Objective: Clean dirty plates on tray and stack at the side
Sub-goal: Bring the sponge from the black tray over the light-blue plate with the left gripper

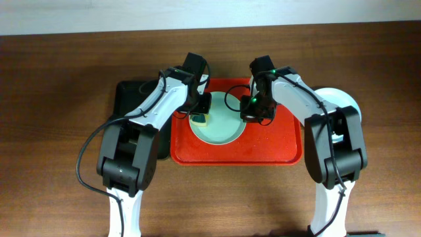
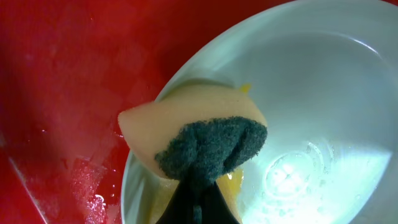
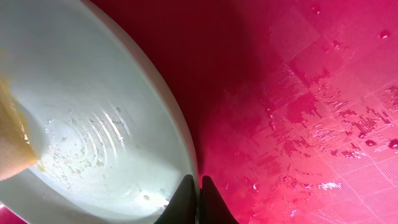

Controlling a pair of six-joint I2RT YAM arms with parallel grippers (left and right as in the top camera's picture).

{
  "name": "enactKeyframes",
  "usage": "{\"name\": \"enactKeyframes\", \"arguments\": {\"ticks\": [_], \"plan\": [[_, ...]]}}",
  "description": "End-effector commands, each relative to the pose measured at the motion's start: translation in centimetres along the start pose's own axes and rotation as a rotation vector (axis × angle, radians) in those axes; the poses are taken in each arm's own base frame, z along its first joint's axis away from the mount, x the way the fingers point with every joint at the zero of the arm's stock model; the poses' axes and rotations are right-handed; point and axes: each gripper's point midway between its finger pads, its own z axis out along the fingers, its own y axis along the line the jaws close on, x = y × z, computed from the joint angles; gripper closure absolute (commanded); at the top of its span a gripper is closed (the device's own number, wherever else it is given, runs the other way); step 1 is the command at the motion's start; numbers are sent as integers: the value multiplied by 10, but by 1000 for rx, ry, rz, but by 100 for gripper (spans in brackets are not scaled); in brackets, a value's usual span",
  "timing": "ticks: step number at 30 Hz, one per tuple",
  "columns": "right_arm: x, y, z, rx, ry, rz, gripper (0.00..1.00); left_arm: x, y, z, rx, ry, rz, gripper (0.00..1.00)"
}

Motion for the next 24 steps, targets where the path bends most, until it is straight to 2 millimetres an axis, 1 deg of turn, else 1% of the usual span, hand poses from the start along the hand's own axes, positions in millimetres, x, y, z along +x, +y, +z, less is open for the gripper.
{"name": "enactKeyframes", "arguments": {"ticks": [1, 5, 7, 9, 11, 14, 17, 18, 19, 22, 24], "plan": [[2, -1, 1, 56, -16, -15, 96, 2, -2, 13, 10, 26, -13, 100], [3, -2, 3, 101, -27, -33, 96, 12, -10, 27, 32, 68, -3, 100], [4, -1, 4, 107, -27, -39, 96, 19, -15, 38, 37, 98, 6, 100], [4, -1, 4, 108, -24, -39, 96, 24, -28, 43, 93, 121, 10, 100], [5, -2, 4, 109, -21, -38, 96, 26, -41, 41, 178, 135, 8, 100], [6, -2, 4, 110, -20, -38, 96, 26, -60, 33, 316, 146, -5, 100], [6, -2, 4, 110, -20, -38, 96, 23, -71, 21, 469, 154, -17, 100], [6, -2, 4, 110, -20, -38, 96, 22, -72, 18, 505, 154, -19, 100], [6, -2, 4, 110, -20, -38, 96, 20, -69, 16, 517, 151, -29, 100], [6, -2, 4, 110, -20, -38, 96, 14, -51, 9, 512, 133, -65, 100], [5, -3, 4, 119, -24, -38, 96, 8, -34, 0, 436, 102, -73, 100]]}}
